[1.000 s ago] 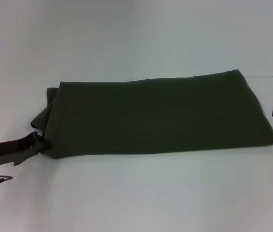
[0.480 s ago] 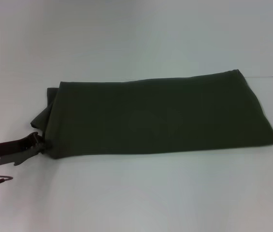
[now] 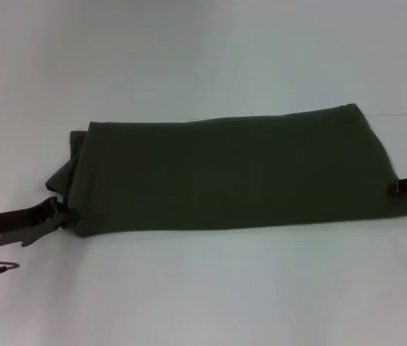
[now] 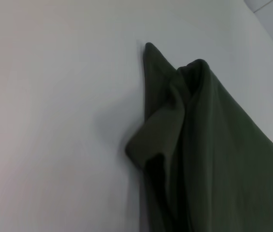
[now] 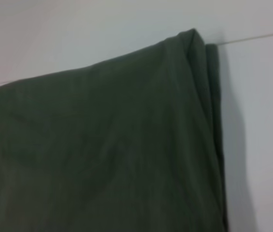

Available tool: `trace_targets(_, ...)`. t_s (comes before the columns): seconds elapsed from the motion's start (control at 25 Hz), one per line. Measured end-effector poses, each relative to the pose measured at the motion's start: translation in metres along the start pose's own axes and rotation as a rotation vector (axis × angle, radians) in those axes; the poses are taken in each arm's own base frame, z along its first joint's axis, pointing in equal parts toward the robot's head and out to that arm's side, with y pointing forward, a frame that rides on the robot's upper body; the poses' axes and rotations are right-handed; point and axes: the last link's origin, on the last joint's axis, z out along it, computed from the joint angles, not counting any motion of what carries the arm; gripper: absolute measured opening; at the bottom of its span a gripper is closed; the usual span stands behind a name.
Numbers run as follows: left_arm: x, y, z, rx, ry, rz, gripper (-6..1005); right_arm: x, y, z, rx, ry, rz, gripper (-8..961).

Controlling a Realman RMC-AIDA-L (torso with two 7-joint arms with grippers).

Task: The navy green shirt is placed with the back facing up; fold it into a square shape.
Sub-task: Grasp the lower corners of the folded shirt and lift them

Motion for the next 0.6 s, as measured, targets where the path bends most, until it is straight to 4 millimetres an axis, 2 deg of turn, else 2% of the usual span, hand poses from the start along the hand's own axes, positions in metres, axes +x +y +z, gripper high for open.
trace_targets(0.6, -0.001, -0.001, -0.001, -0.001, 0.003, 0.002, 3, 0.01, 0.008, 0.014, 0.004, 0.002, -0.024, 602)
